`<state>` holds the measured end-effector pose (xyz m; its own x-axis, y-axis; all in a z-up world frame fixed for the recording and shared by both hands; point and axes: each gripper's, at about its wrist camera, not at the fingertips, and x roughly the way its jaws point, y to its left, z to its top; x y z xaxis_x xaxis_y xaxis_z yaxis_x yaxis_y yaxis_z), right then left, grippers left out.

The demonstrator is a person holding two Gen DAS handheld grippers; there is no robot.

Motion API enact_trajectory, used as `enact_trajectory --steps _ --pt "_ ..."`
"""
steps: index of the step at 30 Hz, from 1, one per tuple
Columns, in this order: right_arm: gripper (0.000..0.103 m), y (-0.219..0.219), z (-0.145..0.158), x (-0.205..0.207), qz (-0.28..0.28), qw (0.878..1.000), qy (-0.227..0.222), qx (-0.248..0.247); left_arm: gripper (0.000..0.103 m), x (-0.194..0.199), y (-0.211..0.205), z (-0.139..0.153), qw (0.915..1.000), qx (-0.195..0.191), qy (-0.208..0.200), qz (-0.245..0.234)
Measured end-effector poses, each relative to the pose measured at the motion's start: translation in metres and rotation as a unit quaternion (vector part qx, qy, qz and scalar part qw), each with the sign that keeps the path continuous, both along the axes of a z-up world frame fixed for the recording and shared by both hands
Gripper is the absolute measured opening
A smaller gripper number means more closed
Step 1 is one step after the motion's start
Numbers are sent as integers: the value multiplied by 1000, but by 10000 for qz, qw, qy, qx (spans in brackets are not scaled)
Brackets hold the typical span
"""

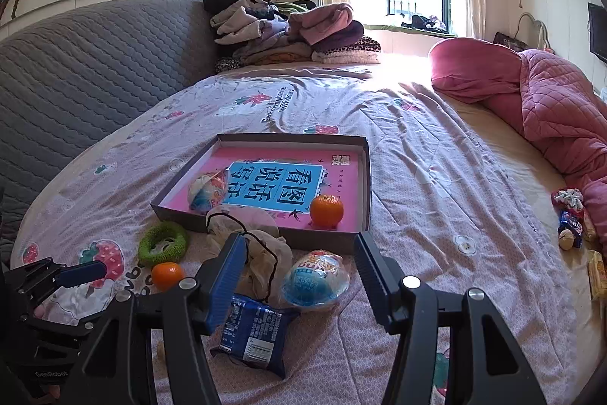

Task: Organize objects
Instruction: 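Withdraw both grippers from the tray back toward the remaining objects, then grasp the walnut with the left gripper while the right gripper grasps the blue-and-white egg toy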

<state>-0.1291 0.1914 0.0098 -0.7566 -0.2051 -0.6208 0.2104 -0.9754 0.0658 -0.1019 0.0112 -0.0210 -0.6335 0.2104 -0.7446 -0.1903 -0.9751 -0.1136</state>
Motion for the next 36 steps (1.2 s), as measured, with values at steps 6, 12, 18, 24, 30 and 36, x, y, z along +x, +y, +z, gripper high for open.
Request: enact_trajectory --steps 6,12,18,24,30,36 --pt "59 0 -7 1 0 9999 -109 56 74 5 6 -7 9999 -66 -76 -34" --pt "59 -4 -12 4 60 9998 -180 105 74 10 13 -19 9996 -127 -227 -48" --pt "59 -8 -19 7 120 9994 -264 209 74 13 17 -29 9991 -183 -373 -77" --pt "59 -9 -26 7 156 9988 -345 305 74 15 20 -33 9988 -199 -434 -102" --pt "59 -8 -28 6 132 9987 -383 315 74 13 21 -42 9979 -203 -614 -62" --pt "59 -8 -33 3 106 9983 -442 360 74 10 21 -47 9976 -181 -672 -1"
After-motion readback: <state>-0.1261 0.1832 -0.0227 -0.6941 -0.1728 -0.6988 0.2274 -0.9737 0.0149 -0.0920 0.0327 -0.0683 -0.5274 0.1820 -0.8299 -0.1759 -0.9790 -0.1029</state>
